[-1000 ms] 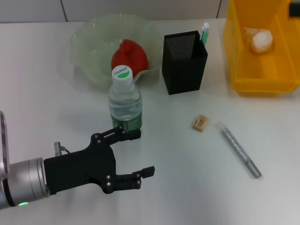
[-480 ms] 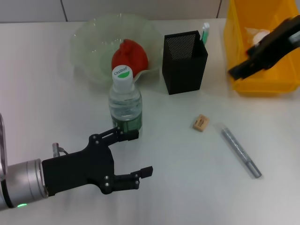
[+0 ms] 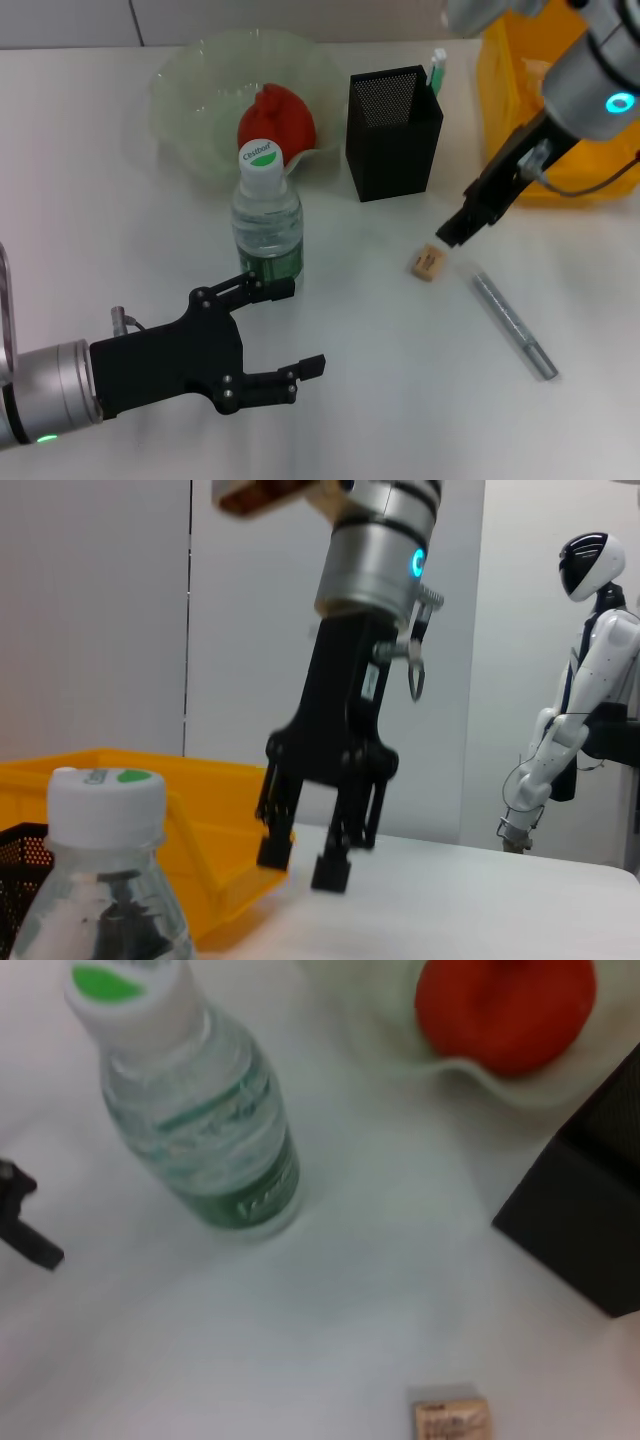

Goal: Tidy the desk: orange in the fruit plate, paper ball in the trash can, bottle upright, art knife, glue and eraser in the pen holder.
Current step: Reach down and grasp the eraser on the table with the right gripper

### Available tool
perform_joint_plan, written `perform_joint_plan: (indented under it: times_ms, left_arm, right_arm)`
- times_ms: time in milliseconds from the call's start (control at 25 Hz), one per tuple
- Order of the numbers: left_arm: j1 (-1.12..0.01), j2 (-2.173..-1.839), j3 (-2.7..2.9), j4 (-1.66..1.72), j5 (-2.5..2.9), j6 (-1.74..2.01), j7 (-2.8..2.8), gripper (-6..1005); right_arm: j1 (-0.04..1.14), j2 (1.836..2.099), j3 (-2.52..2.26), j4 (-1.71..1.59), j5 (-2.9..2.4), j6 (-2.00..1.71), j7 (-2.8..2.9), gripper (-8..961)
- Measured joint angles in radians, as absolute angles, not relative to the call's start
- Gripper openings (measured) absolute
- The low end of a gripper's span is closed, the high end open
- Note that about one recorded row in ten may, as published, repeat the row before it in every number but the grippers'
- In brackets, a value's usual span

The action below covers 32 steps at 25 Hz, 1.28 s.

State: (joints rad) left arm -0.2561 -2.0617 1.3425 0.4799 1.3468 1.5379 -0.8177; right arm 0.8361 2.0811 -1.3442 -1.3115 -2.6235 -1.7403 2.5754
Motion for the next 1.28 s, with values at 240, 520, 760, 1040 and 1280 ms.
perform_joint_plan:
  times_ms: [240, 520, 760, 1040, 1280]
  left_arm:
    - [-0.256, -2.062, 1.339, 0.480, 1.347, 1.538, -0.818, 860]
    - [-0.258, -2.061, 1.338, 0.480, 1.347, 1.537, -0.827, 860]
    - [-0.259, -2.060, 1.338, 0.480, 1.347, 1.538, -0.827, 860]
    - [-0.256, -2.060, 1.341, 0.480, 1.347, 1.542, -0.828, 860]
    - [-0.255, -2.060, 1.342, 0.480, 1.347, 1.543, -0.828, 860]
  right_arm:
    - [0.854, 2.083, -1.415, -1.184, -2.654, -1.656, 2.577, 637]
    - [0.857, 2.085, -1.489, -1.110, -2.653, -1.570, 2.560, 637]
    - [0.869, 2.087, -1.491, -1.061, -2.636, -1.526, 2.569, 636]
    - [0.878, 2.088, -1.507, -1.001, -2.615, -1.455, 2.581, 636]
    - [0.878, 2.088, -1.508, -0.973, -2.612, -1.417, 2.596, 637]
